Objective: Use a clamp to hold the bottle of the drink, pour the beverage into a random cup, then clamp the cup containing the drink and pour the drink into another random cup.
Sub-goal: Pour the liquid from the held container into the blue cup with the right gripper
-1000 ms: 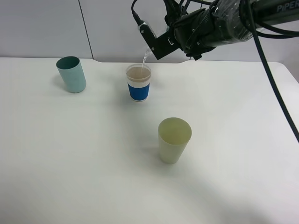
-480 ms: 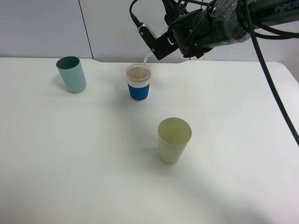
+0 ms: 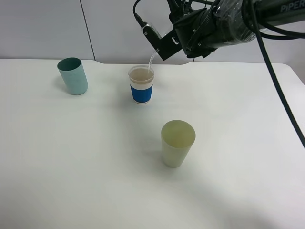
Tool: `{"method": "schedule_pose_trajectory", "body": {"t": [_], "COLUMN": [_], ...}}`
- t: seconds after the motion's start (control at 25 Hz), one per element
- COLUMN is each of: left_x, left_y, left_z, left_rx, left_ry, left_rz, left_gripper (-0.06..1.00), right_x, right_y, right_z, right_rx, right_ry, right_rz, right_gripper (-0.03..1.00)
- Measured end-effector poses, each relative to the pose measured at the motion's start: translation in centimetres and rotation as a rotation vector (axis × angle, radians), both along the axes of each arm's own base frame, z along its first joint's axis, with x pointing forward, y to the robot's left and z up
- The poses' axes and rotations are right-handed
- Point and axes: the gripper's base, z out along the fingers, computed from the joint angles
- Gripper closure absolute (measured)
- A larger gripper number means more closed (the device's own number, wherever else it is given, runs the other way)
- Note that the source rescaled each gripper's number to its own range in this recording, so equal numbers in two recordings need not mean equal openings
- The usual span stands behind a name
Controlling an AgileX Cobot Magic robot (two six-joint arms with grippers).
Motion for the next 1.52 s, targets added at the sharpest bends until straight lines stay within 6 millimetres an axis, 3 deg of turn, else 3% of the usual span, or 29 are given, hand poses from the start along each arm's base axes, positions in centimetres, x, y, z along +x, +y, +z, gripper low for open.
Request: {"method": "schedule_pose_trajectory", "body": {"t": [1.52], "left_x": [0.00], "left_y": [0.00], "left_z": [0.00], "left_rx": [0.000], "left_ry": [0.000], "left_rz": [0.000], "left_gripper": [-0.06], "right_x": [-0.06], "right_y": [0.52], "right_z": [-0.24], "right_rx": [0.020], "right_ry": [0.027], "right_rz": [0.053], "right_gripper": [0.97]}}
